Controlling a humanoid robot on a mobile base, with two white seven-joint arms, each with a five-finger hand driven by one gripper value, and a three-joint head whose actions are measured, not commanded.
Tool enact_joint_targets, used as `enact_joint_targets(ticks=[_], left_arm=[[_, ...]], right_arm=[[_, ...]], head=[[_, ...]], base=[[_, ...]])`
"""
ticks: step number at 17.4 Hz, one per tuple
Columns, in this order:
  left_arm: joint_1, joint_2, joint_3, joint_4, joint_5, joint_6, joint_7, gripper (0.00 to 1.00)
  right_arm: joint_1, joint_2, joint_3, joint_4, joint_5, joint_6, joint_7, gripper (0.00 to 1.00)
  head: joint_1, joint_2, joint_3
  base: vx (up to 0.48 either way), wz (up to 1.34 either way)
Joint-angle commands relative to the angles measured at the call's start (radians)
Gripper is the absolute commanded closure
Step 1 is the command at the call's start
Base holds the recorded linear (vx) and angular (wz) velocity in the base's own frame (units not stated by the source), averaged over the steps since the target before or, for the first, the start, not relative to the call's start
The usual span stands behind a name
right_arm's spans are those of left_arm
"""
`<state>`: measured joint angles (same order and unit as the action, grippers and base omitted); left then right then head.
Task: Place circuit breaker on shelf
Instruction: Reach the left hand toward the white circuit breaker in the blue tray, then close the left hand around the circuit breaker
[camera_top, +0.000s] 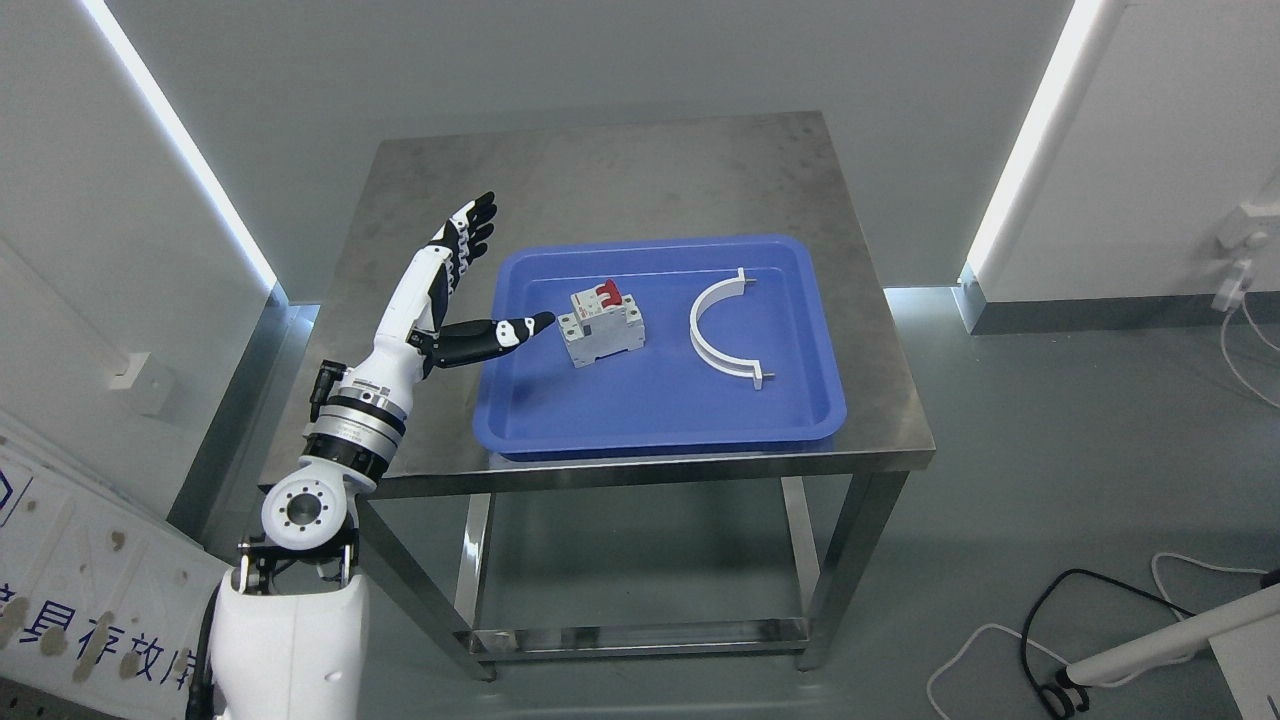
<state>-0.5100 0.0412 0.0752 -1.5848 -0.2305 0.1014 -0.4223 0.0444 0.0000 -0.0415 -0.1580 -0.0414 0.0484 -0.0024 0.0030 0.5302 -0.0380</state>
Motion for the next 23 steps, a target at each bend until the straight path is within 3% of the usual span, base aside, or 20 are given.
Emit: enact_joint_targets(ticks=[1,12,19,23], left_arm=[[-0.076,0.045,-0.118,0.088,-0.174,0.046,-0.114,0.02],[-0.133,0.029,-0.176,0.210,-0.334,0.110,-0.185,0.10],[-0.148,-0.001,-0.175,0.226,-0.342,0.112,-0.187,0.29],[-0.171,-0.020,-0.166,0.250,-0.340,0.112,-0.187,0.31]], right_arm=[[0.000,-0.017,0.000,0.000,0.000,-0.001,-0.001,0.00],[0.000,-0.017,0.000,0.000,0.000,-0.001,-0.001,0.00],[0.000,-0.017,0.000,0.000,0.000,-0.001,-0.001,0.00],[0.000,-0.017,0.000,0.000,0.000,-0.001,-0.001,0.00]], head=[[0.0000,0.000,0.000],[0.0000,0.000,0.000],[0.0000,0.000,0.000],[0.0000,0.000,0.000]], base=[[0.000,0.00],[0.000,0.00],[0.000,0.00],[0.000,0.00]])
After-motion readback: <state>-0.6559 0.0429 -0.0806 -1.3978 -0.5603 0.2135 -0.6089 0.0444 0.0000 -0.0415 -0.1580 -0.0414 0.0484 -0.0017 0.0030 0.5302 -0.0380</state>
